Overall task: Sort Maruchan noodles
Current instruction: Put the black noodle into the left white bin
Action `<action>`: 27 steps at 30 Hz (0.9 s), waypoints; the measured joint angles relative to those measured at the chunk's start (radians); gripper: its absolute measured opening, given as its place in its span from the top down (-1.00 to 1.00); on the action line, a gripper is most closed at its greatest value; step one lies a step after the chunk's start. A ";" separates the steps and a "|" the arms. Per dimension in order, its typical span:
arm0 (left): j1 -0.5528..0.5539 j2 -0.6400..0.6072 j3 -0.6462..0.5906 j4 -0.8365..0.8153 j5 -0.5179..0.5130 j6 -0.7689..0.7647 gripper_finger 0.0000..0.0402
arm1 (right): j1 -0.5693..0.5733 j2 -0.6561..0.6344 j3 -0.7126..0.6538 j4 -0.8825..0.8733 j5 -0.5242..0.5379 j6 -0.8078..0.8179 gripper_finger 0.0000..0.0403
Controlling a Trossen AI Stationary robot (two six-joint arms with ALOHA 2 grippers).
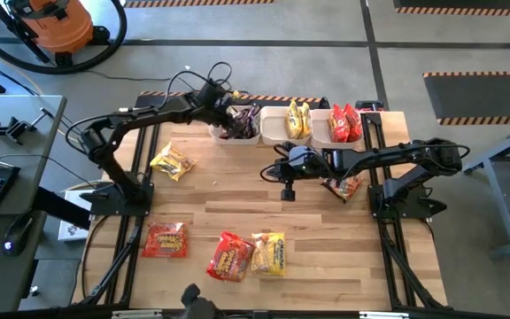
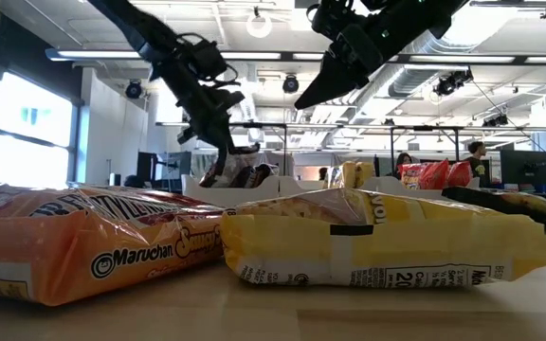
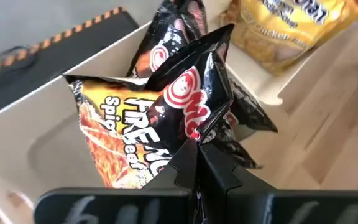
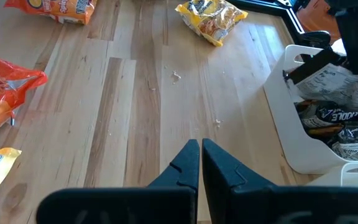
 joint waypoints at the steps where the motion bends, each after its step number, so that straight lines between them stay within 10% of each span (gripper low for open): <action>1: 0.014 0.000 -0.017 0.030 0.029 -0.009 1.00 | 0.000 0.000 0.000 0.000 0.000 0.000 1.00; 27: 0.065 0.032 -0.335 0.761 0.102 -0.274 1.00 | 0.000 0.000 0.000 0.000 0.000 -0.006 1.00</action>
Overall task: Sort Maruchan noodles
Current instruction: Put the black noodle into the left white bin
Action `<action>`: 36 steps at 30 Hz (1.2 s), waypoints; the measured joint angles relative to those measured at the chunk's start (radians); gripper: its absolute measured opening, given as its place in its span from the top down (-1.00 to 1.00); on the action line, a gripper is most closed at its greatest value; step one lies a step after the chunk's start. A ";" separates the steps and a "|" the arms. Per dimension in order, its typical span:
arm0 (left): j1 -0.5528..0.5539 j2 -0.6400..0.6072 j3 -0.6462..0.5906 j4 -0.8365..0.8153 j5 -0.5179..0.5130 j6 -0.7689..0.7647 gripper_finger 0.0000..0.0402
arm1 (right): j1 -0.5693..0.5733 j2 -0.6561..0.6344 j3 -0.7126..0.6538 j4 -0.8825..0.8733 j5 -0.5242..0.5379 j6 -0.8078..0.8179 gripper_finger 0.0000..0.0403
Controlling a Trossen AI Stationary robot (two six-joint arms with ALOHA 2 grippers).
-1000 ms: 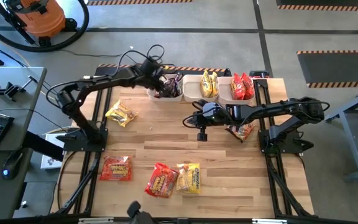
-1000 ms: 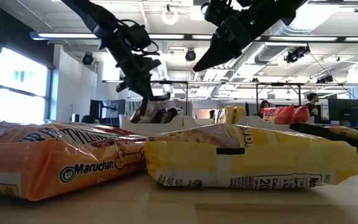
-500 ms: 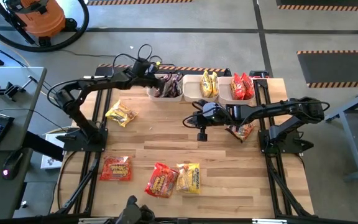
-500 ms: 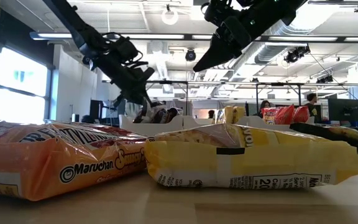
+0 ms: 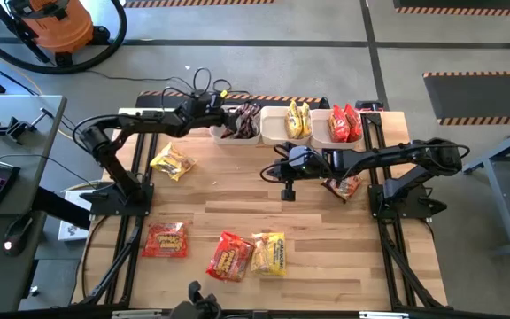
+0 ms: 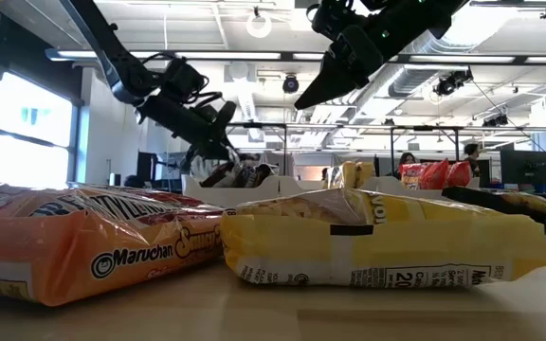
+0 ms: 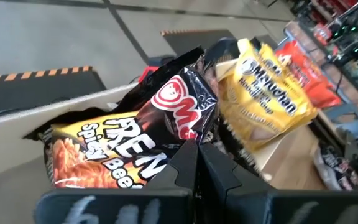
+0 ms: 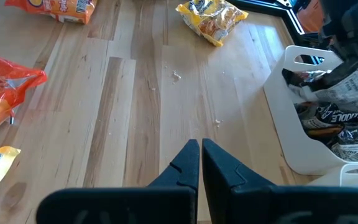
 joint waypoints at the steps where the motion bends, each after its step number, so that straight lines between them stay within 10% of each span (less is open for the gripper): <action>1: -0.002 0.001 -0.002 -0.004 -0.001 0.006 1.00 | 0.000 0.000 0.000 0.000 0.000 -0.002 1.00; 20: -0.015 -0.080 0.073 -0.215 0.000 0.313 0.54 | 0.000 0.000 0.000 -0.009 -0.001 0.001 1.00; 29: -0.010 -0.233 0.167 -0.661 -0.272 0.533 0.68 | 0.000 0.000 0.000 -0.013 -0.002 -0.002 1.00; 36: 0.028 -0.129 0.170 -0.783 -0.355 0.590 0.97 | 0.000 0.000 0.000 -0.006 -0.004 -0.006 1.00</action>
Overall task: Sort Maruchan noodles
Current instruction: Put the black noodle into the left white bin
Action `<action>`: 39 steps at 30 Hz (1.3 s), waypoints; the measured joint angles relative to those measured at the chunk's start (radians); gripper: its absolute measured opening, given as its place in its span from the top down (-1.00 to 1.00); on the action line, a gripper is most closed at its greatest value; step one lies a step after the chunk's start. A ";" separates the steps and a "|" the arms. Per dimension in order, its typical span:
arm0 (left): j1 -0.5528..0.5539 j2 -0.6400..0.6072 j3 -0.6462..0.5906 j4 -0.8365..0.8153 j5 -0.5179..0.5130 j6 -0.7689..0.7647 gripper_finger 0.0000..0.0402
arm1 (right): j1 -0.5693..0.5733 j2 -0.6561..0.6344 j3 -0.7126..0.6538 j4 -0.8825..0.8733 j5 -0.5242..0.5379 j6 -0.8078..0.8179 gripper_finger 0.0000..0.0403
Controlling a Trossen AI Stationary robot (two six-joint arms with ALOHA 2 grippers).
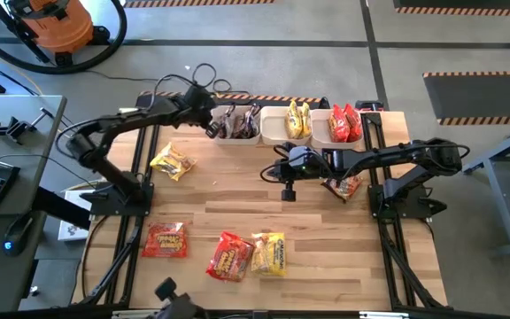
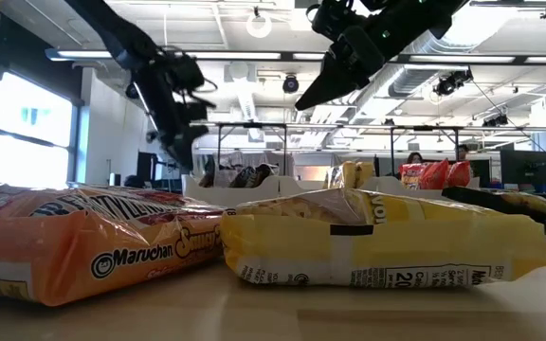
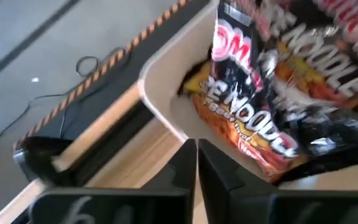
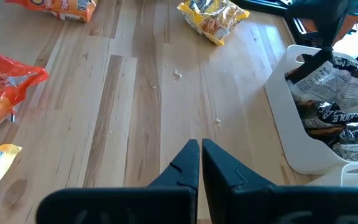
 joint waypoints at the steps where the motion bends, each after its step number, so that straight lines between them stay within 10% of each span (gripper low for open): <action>1: 0.000 0.026 0.000 0.014 0.011 0.008 0.98 | 0.000 0.000 0.000 0.001 0.000 0.000 1.00; 17: -0.044 0.258 0.080 0.085 0.129 0.056 1.00 | -0.002 0.000 0.000 0.000 -0.010 -0.005 1.00; 39: -0.018 0.165 0.077 0.173 0.255 0.020 1.00 | -0.016 0.011 0.000 0.016 -0.043 -0.020 1.00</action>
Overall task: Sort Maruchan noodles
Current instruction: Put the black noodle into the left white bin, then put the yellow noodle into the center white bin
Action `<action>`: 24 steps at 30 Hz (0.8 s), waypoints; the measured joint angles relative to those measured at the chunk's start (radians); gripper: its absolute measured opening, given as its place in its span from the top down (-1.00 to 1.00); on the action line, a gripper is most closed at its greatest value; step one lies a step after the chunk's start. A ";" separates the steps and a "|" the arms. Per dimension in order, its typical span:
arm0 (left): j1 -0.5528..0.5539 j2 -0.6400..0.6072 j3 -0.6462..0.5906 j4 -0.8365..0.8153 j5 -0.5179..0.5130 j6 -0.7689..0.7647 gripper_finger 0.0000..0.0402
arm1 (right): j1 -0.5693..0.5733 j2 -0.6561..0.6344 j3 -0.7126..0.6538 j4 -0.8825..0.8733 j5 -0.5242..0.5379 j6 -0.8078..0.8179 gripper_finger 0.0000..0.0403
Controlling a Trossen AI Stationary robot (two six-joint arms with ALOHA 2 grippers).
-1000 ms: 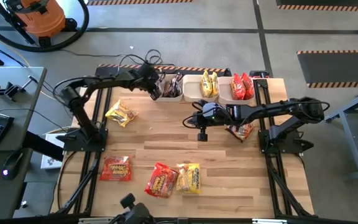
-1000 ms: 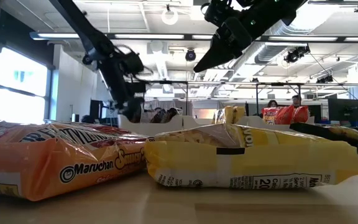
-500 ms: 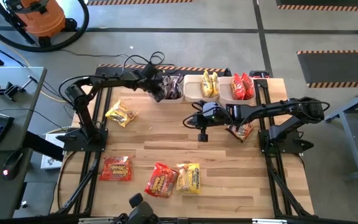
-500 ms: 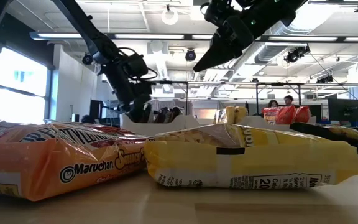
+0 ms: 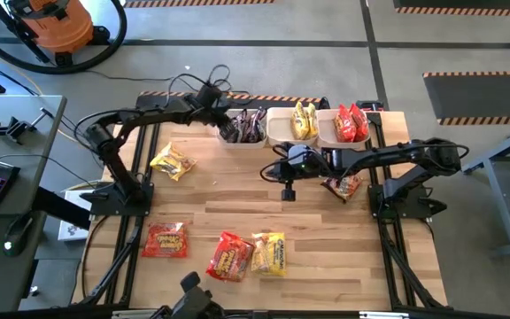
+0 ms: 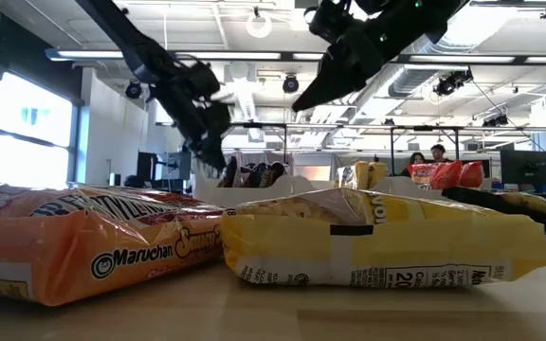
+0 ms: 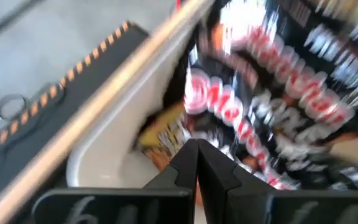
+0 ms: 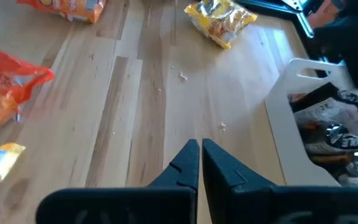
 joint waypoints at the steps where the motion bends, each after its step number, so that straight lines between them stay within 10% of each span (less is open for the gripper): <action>1: 0.001 -0.020 0.000 0.003 0.000 -0.002 1.00 | -0.004 0.008 0.000 0.005 -0.004 -0.008 1.00; 11: -0.101 -0.341 -0.310 0.334 0.020 -0.052 1.00 | -0.095 0.243 -0.001 0.315 -0.446 0.000 1.00; 24: -0.321 -0.496 -0.717 0.734 0.076 -0.129 1.00 | 0.027 0.272 0.000 0.249 -0.426 0.154 1.00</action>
